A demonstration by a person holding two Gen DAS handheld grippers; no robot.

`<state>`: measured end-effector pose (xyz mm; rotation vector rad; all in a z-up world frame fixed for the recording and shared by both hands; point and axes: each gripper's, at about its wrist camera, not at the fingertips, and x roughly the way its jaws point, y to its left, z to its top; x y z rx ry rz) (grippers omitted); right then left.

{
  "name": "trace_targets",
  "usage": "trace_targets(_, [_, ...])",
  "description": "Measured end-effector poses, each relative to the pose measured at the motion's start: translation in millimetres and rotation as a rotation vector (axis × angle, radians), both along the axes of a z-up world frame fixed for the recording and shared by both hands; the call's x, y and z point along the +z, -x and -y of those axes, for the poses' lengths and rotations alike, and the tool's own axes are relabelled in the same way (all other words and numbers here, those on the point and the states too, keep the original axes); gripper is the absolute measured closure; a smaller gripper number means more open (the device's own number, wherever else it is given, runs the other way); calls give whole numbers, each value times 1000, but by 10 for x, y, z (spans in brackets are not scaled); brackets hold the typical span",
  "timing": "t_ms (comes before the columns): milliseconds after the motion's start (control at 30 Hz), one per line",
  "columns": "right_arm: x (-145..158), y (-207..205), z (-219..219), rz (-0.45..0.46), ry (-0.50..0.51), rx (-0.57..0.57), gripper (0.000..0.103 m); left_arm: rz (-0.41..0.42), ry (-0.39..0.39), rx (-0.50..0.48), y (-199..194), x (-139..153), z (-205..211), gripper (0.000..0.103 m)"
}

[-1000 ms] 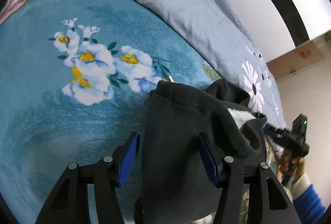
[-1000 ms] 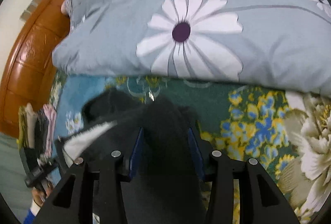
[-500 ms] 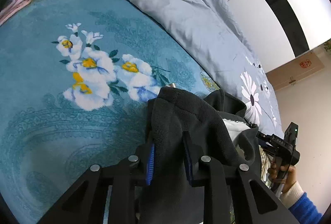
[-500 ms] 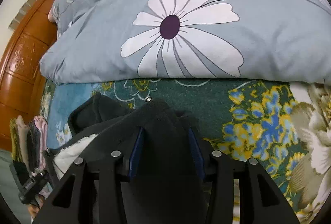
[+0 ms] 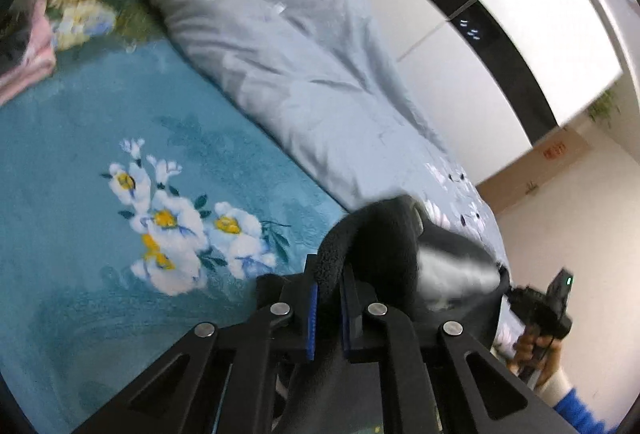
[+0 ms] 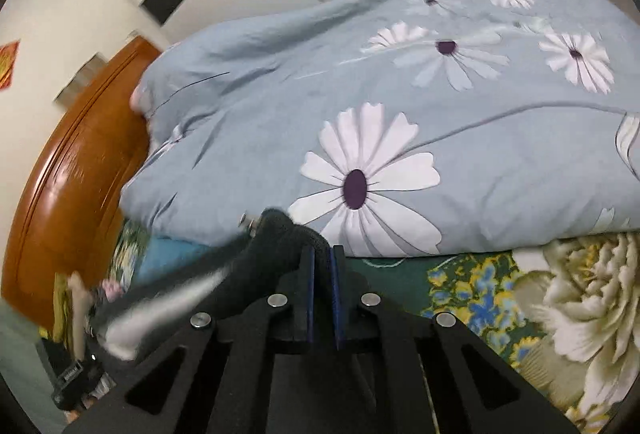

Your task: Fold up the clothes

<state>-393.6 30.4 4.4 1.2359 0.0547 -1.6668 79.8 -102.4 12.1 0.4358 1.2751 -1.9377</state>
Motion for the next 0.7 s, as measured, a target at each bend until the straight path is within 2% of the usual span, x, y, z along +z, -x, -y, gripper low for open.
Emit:
trace_targets(33, [-87, -19, 55, -1, -37, 1, 96, 32, -30, 4, 44, -73, 68, 94])
trace_targets(133, [-356, -50, 161, 7, -141, -10, 96, 213, -120, -4, 261, -408, 151, 94])
trace_targets(200, [-508, -32, 164, 27, -186, -39, 96, 246, -163, 3, 251, -554, 140, 94])
trace_targets(300, [-630, 28, 131, 70, -210, -91, 96, 138, -219, 54, 104, -612, 183, 94])
trace_targets(367, [-630, 18, 136, 67, -219, -103, 95, 94, -246, 63, 91, -604, 233, 93])
trace_targets(500, [-505, -120, 184, -7, -242, -85, 91, 152, -233, 20, 245, -497, 256, 90])
trace_targets(533, [-443, -183, 198, -40, -246, -74, 84, 166, -223, 10, 267, -474, 240, 89])
trace_targets(567, [-374, -245, 216, -66, -243, -66, 69, 175, -217, 7, 245, -463, 211, 87])
trace_targets(600, [-305, -307, 235, -92, -240, -58, 64, 185, -221, 18, 208, -455, 196, 82])
trace_targets(700, [-107, -504, 291, -158, -230, -31, 59, 157, -247, 108, 12, -436, 141, 69])
